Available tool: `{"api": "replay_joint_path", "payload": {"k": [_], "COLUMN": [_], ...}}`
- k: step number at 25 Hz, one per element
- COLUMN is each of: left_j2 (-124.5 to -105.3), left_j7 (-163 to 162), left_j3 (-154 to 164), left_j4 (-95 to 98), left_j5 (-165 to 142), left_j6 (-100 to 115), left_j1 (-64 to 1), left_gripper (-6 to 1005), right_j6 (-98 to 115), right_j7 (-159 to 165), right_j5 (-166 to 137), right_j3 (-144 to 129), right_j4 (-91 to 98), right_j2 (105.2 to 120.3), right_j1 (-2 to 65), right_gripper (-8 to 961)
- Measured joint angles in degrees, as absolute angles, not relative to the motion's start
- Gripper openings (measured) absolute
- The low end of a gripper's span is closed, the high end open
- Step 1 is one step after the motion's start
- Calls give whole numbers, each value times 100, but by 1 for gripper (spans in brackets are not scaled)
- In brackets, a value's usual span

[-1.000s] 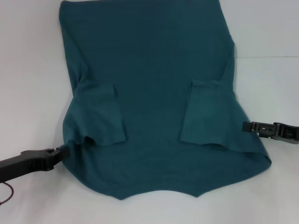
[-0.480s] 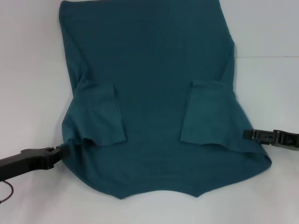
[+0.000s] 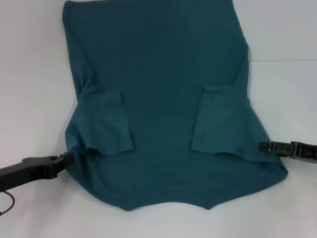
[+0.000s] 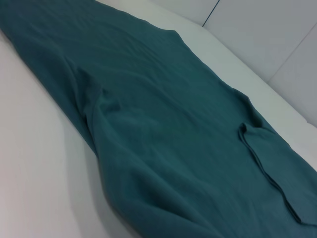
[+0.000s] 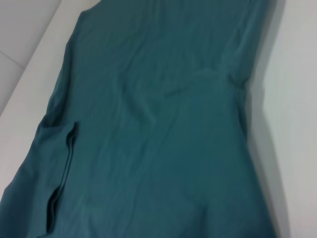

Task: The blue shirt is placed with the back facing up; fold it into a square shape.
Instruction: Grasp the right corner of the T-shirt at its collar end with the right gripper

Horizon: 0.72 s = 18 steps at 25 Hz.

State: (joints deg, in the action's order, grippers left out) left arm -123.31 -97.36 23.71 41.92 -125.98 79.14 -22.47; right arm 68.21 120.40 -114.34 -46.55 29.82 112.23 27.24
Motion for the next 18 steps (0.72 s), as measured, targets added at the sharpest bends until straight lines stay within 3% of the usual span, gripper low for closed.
{"api": "replay_joint_path", "payload": {"k": [7, 18], "left_j2": [-12331, -12331], "left_j7": [-9738, -9739], "left_j3": [2363, 2355], "left_j4": [4198, 4197], "left_j5": [-12591, -12580], "left_j6": [7909, 7882], "left_j1": [-2267, -2276], "left_gripper": [41, 41], "right_j6": [7201, 7912], "right_j7": [12022, 12172], "right_j5": [-11512, -11634], "right_j3": [-4658, -4638], "right_j4": [3014, 2974], "right_j2": [11232, 11078], "right_j1": [2733, 2716], "right_gripper": [925, 889]}}
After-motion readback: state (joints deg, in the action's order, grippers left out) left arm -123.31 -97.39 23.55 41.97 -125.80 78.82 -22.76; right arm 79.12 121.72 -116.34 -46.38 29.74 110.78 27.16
